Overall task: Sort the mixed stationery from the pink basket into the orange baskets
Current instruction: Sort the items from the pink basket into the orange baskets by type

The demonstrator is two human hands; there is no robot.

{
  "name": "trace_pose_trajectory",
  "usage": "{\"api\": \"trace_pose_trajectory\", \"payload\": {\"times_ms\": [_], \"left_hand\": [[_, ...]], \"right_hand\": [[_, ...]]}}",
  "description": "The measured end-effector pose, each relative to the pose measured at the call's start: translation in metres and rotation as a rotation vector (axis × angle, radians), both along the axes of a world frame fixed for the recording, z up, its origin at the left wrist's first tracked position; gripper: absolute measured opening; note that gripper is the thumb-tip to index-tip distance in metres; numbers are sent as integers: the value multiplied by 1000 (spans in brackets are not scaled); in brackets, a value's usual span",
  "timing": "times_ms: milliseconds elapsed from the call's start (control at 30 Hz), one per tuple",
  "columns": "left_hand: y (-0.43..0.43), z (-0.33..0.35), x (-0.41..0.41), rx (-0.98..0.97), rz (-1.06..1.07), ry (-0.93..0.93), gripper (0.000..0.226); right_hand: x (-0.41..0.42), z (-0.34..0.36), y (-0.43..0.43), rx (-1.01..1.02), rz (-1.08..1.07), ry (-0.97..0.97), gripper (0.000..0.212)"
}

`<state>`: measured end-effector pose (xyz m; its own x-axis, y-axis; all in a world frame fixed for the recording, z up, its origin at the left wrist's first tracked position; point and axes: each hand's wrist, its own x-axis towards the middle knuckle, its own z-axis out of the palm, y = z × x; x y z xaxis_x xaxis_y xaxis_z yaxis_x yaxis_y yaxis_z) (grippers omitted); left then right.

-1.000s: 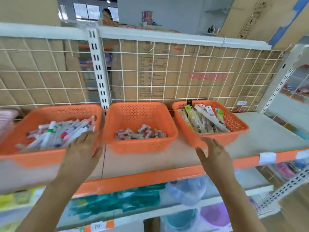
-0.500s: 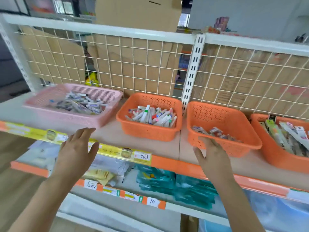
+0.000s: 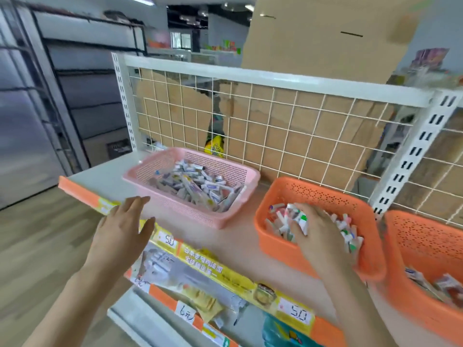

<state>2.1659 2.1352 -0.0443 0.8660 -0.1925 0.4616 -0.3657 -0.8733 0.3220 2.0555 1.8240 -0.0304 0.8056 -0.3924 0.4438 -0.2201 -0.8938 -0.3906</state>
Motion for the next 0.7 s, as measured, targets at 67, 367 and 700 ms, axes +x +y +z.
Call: {"api": "trace_pose_trajectory", "payload": {"times_ms": [67,367,700], "left_hand": [[0,3,18,2,26,12,42],[-4,-5,96,-19,-55,42,41],[-13,-12,200,-3,-239,24,37]], "right_hand": [[26,3,2,9,33,-16,33],[109,2,19,-14,117,34,32],[173,-7,42,12,105,117,38]]}}
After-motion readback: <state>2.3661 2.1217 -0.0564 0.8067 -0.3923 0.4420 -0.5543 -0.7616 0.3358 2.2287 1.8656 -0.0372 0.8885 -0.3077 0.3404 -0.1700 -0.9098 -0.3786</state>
